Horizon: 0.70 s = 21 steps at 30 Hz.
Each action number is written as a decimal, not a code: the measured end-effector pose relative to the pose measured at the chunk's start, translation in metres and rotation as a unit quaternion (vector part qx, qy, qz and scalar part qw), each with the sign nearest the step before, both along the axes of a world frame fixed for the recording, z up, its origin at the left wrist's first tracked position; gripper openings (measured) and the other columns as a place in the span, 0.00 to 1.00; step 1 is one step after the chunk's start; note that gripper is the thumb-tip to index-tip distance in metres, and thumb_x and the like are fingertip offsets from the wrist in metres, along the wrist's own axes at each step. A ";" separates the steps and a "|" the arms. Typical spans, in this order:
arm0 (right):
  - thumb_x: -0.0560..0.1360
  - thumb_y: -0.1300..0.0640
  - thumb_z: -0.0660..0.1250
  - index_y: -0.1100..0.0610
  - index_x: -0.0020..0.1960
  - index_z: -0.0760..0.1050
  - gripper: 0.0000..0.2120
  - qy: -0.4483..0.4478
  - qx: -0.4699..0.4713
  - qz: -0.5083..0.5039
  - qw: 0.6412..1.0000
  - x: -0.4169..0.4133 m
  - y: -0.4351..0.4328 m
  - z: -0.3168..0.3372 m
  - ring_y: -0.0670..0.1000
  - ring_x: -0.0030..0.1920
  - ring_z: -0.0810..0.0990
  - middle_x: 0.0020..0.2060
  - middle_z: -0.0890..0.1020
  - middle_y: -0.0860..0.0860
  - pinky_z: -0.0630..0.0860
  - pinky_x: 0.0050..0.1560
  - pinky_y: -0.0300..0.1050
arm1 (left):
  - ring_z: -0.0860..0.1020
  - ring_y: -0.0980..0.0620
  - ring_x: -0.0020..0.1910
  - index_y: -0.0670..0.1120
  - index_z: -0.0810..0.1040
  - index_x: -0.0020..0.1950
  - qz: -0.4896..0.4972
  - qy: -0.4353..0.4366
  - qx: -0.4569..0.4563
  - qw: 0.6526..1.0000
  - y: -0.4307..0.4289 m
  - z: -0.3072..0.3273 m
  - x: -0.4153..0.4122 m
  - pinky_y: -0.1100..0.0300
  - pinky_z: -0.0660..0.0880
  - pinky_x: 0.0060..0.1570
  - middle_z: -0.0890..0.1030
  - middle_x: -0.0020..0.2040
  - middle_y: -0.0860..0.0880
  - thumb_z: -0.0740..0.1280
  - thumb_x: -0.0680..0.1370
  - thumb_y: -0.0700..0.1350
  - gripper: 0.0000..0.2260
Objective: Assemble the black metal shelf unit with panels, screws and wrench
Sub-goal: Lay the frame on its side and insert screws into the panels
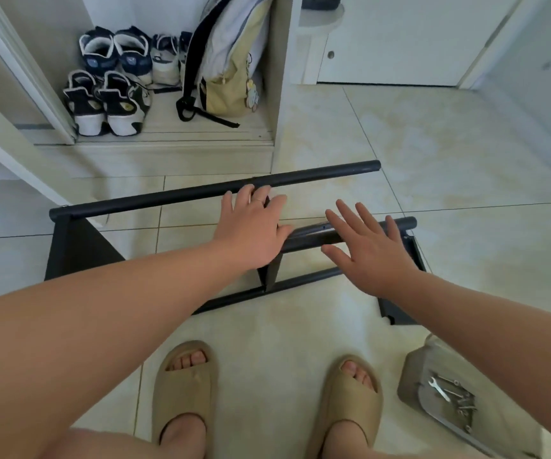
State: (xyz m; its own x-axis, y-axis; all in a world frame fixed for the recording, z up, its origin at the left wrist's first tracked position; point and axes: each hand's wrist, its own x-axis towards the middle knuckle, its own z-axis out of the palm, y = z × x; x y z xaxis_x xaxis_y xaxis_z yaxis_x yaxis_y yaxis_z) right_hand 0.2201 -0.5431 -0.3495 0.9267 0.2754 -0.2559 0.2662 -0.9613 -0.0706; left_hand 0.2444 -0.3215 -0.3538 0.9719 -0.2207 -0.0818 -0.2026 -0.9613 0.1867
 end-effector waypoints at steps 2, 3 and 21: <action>0.81 0.34 0.41 0.42 0.82 0.40 0.33 0.003 -0.018 -0.014 1.000 -0.020 -0.031 0.003 0.48 0.81 0.36 0.81 0.38 0.41 0.38 0.79 0.63 | 0.46 0.42 0.80 0.54 0.56 0.79 -0.059 0.004 0.008 0.998 -0.026 0.006 -0.014 0.40 0.45 0.76 0.52 0.82 0.47 0.53 0.83 0.61 0.26; 0.81 0.34 0.42 0.42 0.82 0.41 0.33 0.007 -0.027 -0.023 0.999 -0.028 -0.046 0.004 0.48 0.81 0.37 0.81 0.39 0.41 0.38 0.79 0.62 | 0.44 0.42 0.80 0.54 0.56 0.79 -0.083 0.004 0.010 0.996 -0.037 0.009 -0.019 0.40 0.45 0.77 0.51 0.82 0.47 0.52 0.83 0.61 0.26; 0.86 0.51 0.54 0.49 0.75 0.69 0.19 0.325 -0.108 -0.184 0.921 -0.123 -0.275 -0.121 0.57 0.68 0.74 0.70 0.75 0.53 0.72 0.64 0.49 | 0.47 0.43 0.80 0.53 0.63 0.76 -0.452 0.124 0.063 0.881 -0.249 -0.112 -0.100 0.47 0.55 0.75 0.51 0.82 0.45 0.60 0.82 0.55 0.23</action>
State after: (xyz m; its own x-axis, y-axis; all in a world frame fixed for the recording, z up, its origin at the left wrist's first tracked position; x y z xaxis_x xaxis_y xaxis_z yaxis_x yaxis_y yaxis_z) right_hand 0.0970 -0.8178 -0.4707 0.5783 -0.1479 -0.8023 -0.1112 -0.9885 0.1022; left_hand 0.1448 -0.5704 -0.4663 0.3533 -0.8689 -0.3466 -0.8640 -0.4452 0.2353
